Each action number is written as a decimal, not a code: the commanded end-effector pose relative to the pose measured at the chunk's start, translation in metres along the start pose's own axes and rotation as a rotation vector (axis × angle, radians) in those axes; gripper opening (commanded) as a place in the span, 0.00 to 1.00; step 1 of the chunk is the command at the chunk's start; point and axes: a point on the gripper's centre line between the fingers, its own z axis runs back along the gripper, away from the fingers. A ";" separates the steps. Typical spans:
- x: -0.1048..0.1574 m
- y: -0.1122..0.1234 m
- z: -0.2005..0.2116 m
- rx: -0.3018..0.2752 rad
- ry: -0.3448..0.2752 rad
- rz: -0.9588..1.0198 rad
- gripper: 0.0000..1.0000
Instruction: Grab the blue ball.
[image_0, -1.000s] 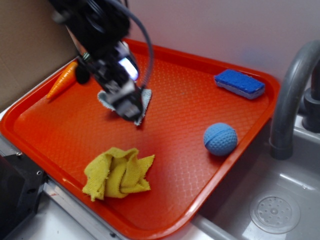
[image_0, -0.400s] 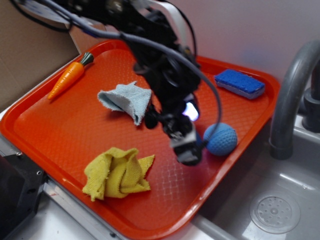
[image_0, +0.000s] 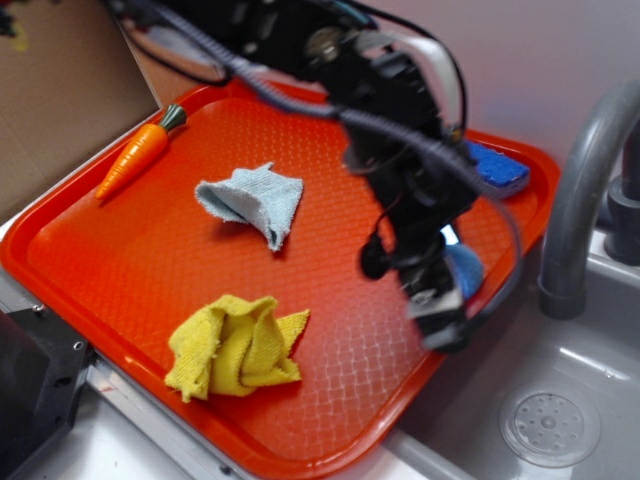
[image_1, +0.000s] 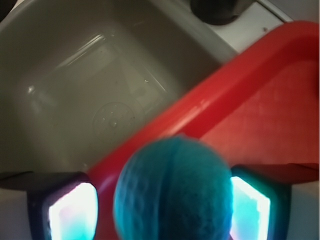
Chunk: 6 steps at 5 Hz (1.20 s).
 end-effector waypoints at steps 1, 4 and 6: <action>-0.001 -0.012 0.004 -0.024 0.005 0.023 0.00; -0.030 0.042 0.081 0.069 -0.014 0.299 0.00; -0.076 0.116 0.151 0.271 0.178 0.744 0.00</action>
